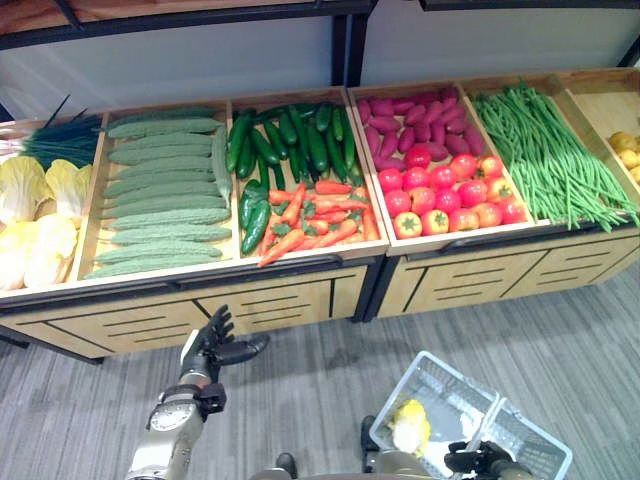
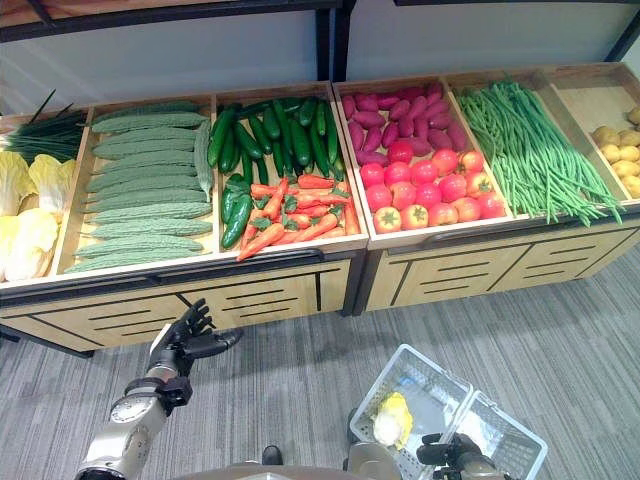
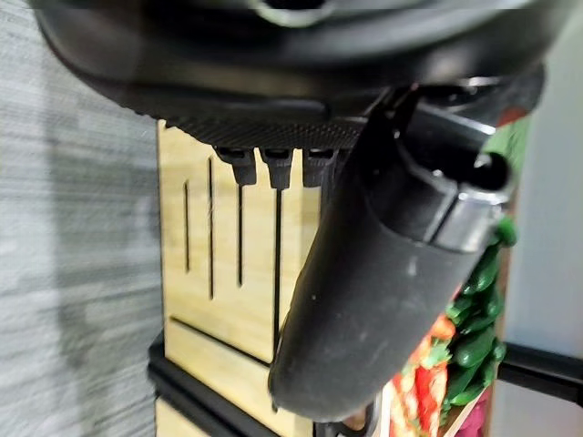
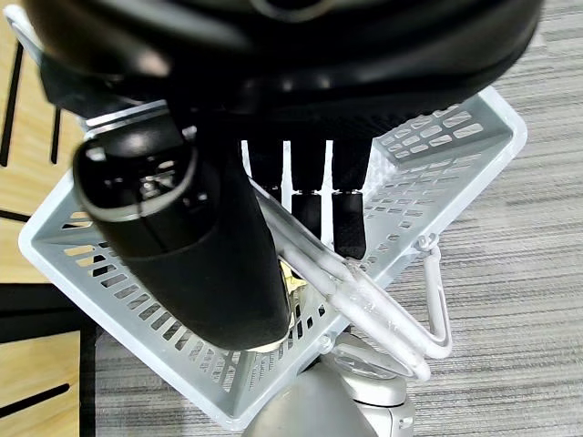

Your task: Get the vegetables into the basket

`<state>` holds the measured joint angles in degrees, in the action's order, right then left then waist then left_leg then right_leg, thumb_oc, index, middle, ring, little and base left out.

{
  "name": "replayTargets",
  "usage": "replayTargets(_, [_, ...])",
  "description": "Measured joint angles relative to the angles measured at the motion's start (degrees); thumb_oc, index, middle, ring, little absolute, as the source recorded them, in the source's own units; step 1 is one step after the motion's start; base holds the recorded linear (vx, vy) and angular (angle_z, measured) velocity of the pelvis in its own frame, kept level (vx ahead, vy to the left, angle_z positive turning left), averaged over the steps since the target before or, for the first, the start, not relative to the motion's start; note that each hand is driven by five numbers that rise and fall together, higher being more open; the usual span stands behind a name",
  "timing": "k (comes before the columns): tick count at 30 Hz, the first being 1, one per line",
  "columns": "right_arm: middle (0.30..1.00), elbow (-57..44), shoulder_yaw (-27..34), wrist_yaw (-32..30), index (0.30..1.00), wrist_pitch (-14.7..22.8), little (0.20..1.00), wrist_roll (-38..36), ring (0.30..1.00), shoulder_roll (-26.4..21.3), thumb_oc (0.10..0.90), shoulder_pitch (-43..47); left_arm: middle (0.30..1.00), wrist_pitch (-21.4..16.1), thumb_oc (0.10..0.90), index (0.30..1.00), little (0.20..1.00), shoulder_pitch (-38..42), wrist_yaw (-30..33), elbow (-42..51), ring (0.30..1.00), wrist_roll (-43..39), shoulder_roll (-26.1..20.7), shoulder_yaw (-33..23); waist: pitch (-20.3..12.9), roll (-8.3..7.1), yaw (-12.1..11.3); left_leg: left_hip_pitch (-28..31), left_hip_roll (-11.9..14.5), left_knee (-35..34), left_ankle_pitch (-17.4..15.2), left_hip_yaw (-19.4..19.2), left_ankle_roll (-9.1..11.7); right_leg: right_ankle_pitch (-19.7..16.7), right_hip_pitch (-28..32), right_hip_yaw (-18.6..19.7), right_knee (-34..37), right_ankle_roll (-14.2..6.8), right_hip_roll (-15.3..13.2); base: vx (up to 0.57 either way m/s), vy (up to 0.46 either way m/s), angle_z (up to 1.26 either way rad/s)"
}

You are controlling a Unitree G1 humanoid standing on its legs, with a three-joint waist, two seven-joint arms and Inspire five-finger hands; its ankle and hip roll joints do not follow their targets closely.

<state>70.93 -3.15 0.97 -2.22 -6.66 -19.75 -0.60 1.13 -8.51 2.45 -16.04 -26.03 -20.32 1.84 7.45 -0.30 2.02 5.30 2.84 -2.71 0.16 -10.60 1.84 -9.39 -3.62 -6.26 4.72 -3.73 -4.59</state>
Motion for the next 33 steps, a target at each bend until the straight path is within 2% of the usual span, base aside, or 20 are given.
replayTargets(7, [0.300,0.8,0.5,0.2,0.300,0.0,0.300,-0.1,0.300,-0.1,0.400,-0.6,1.000,0.8,0.900,1.000,1.000,-1.5,0.6,7.9,1.000,-0.8,-2.2,-1.4,-0.8,0.61,0.3,1.1,0.1,-1.0,0.2,-0.9,0.2,-0.3,0.3,0.9,0.5,0.2,0.3,0.01,-0.006,-0.08])
replayTargets(8, [0.300,0.8,0.5,0.2,0.300,0.0,0.300,-0.1,0.300,-0.1,0.400,-0.5,1.000,0.9,0.900,1.000,1.000,-0.4,1.5,10.3,1.000,2.2,-5.0,-2.2,-0.8,0.72,0.5,1.3,0.1,-1.1,0.2,-1.1,0.3,-0.4,0.4,1.2,0.5,0.2,0.4,0.01,-0.010,-0.08])
replayTargets(9, [0.300,0.9,0.6,0.1,0.300,0.0,0.300,-0.1,0.300,-0.6,0.400,-1.1,1.000,-0.9,0.900,1.000,1.000,2.0,2.8,11.1,1.000,3.7,-5.3,-4.3,-1.8,1.88,0.5,1.3,0.1,-1.4,0.2,-1.1,0.2,-0.3,0.4,1.2,0.5,0.2,0.4,0.02,-0.014,-0.05])
replayTargets(11, [0.300,1.8,0.3,-0.1,0.300,0.0,0.300,-0.6,0.300,-0.8,0.400,-0.3,1.000,0.0,0.900,1.000,1.000,5.0,3.7,10.2,1.000,9.0,-9.5,-4.0,-2.0,2.13,1.0,1.5,0.1,-1.4,0.3,-1.2,0.4,-0.4,0.4,1.4,0.6,0.2,0.6,0.02,-0.008,-0.05])
replayTargets(13, [0.300,2.0,0.3,-0.4,0.300,0.6,0.300,-0.5,0.300,-1.0,0.400,-0.1,1.000,-0.3,0.900,1.000,1.000,14.1,7.2,4.8,1.000,18.2,-15.0,-3.9,-2.7,2.89,1.7,1.7,0.1,-2.1,0.4,-2.9,0.6,-0.5,-0.4,2.6,0.6,0.2,0.8,0.03,-0.011,-0.28])
replayTargets(17, [0.300,2.1,0.4,-0.9,0.300,0.6,0.300,-0.5,0.300,-1.0,0.400,-0.4,1.000,-0.3,0.900,1.000,1.000,15.7,7.7,4.0,1.000,23.0,-16.0,-3.4,-2.9,3.18,2.9,1.9,0.1,-2.3,0.4,-3.5,0.6,-0.6,-0.7,3.3,0.6,0.1,1.1,0.00,-0.007,-0.14])
replayTargets(19, [0.300,2.3,0.4,-1.3,0.300,0.7,0.300,-0.5,0.300,-1.1,0.400,-0.4,1.000,-0.3,0.900,1.000,1.000,18.4,8.1,0.9,1.000,25.0,-17.3,0.6,-2.9,3.17,3.3,1.2,0.1,-2.3,0.4,-3.9,0.6,-0.7,-1.5,3.8,0.6,0.2,1.2,-0.02,-0.004,-0.10])
replayTargets(21, [0.300,2.2,0.3,-1.3,0.300,0.7,0.300,-0.5,0.300,-1.1,0.400,0.0,1.000,-0.2,0.900,1.000,1.000,18.9,8.3,-0.3,1.000,25.5,-16.6,1.3,-2.8,3.11,3.9,0.7,0.1,-2.3,0.4,-4.4,0.6,-0.9,-2.4,4.4,0.6,0.2,1.3,-0.05,-0.005,-0.15])
replayTargets(24, [0.300,2.0,-0.1,-1.5,0.300,0.9,0.300,-0.5,0.300,-1.0,0.400,1.0,1.000,0.1,0.900,1.000,1.000,22.5,9.3,-5.0,1.000,26.9,-16.8,6.9,-2.5,3.01,4.7,-1.8,0.0,-2.3,0.6,-5.2,0.8,-1.4,-5.3,5.0,0.6,0.1,1.3,-0.02,-0.006,-0.11])
replayTargets(28, [0.300,1.8,-0.9,-2.2,0.300,1.3,0.300,-0.5,0.300,-1.0,0.400,1.5,1.000,0.2,0.900,1.000,1.000,24.1,9.8,-7.5,1.000,27.8,-16.6,10.6,-2.0,3.10,5.4,-2.8,0.2,-2.3,0.6,-5.9,0.8,-1.5,-6.7,5.7,0.6,0.3,1.7,-0.01,-0.006,-0.13])
replayTargets(33, [0.300,1.7,-1.7,-2.9,0.300,1.3,0.300,-0.7,0.300,-1.0,0.400,2.9,1.000,0.7,0.900,1.000,1.000,27.2,11.3,-9.1,1.000,27.8,-16.4,11.6,-1.2,3.05,5.9,-4.2,0.2,-2.3,0.6,-6.2,0.8,-1.8,-8.3,6.2,0.6,0.5,1.9,-0.01,-0.008,-0.05])
